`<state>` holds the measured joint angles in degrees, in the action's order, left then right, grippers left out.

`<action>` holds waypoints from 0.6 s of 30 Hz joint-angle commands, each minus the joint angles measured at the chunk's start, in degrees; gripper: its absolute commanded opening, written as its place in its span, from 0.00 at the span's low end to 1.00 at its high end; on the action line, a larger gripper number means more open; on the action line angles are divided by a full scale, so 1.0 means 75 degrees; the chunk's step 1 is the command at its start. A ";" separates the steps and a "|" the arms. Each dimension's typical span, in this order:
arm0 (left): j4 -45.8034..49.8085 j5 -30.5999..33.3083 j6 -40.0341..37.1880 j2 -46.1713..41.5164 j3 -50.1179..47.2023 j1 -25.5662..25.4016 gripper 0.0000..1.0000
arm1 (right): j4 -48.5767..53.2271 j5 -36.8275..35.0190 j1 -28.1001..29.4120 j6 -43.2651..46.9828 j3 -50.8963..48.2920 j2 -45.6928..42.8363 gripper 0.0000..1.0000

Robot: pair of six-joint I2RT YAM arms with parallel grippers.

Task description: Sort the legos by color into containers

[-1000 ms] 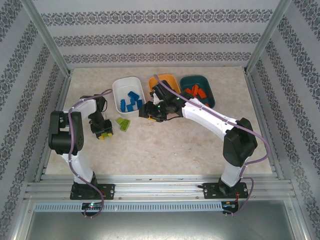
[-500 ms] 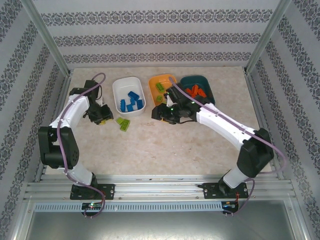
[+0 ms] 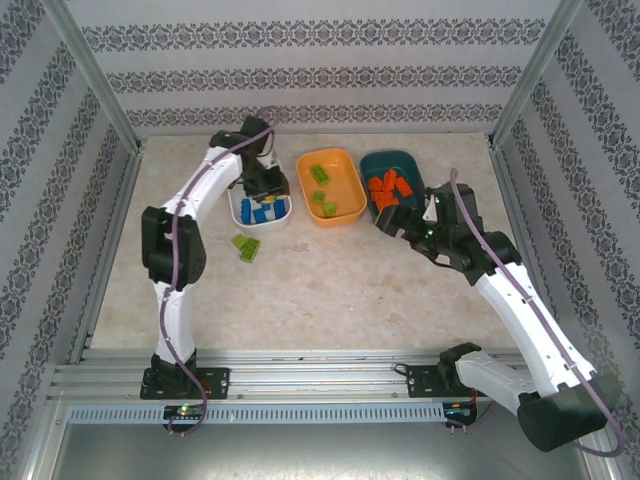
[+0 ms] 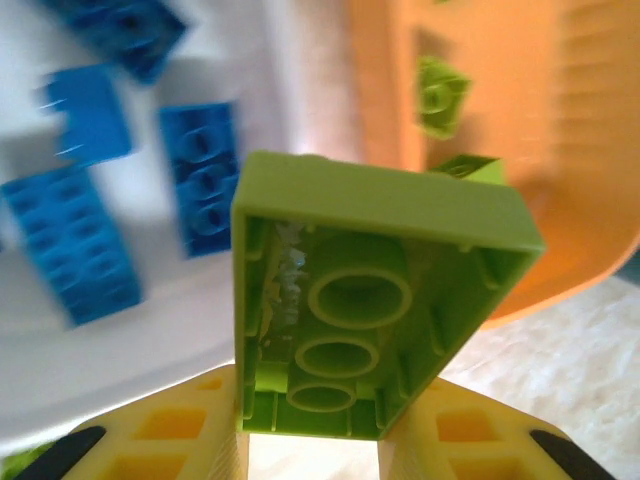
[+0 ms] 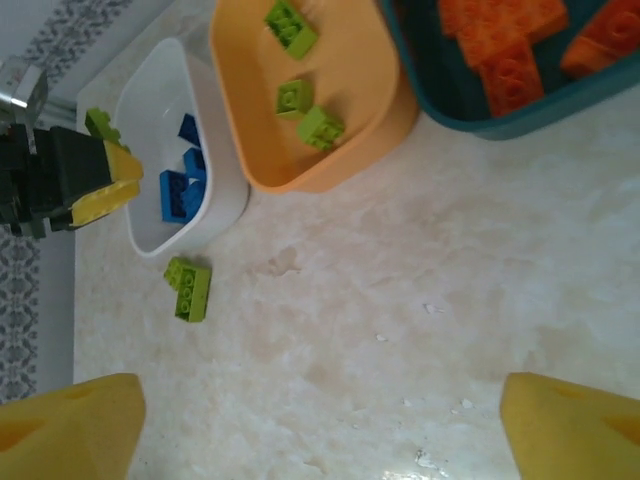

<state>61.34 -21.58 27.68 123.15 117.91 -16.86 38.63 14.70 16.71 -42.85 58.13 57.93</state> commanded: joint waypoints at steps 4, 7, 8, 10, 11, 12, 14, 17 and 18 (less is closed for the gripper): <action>0.1446 -0.0395 0.0469 0.2469 0.3917 -0.0735 0.33 | 0.0340 0.0417 -0.0409 0.0323 -0.0127 -0.0360 0.98; 0.1407 -0.0651 0.0827 0.3159 0.4727 -0.0891 0.34 | 0.0247 0.0558 -0.0455 0.0390 -0.0181 -0.0275 0.98; 0.1258 -0.0713 0.0946 0.3233 0.4680 -0.0921 0.37 | 0.0197 0.0669 -0.0473 0.0389 -0.0189 -0.0201 0.98; 0.1124 -0.0818 0.1068 0.3352 0.4670 -0.0976 0.45 | 0.0181 0.0832 -0.0470 0.0387 -0.0125 -0.0038 0.98; 0.1091 -0.0862 0.1094 0.3392 0.4664 -0.0986 0.46 | 0.0165 0.0900 -0.0475 0.0410 -0.0099 0.0031 0.98; 0.1067 -0.0889 0.1102 0.3408 0.4678 -0.0992 0.48 | 0.0121 0.0953 -0.0471 0.0412 -0.0097 0.0095 0.98; 0.1028 -0.0884 0.1073 0.3369 0.4681 -0.0996 0.53 | 0.0044 0.1005 -0.0439 0.0427 -0.0069 0.0163 0.98; 0.0974 -0.0834 0.0932 0.3173 0.4672 -0.0996 0.59 | 0.0047 0.1034 -0.0394 0.0462 0.0035 0.0378 0.98; 0.1000 -0.0816 0.0881 0.3081 0.4670 -0.0981 0.60 | 0.0029 0.1069 -0.0362 0.0463 0.0087 0.0477 0.98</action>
<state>66.92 -27.05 34.59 149.32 151.41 -24.36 40.01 21.04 13.65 -40.47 57.58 60.38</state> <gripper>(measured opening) 0.595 0.980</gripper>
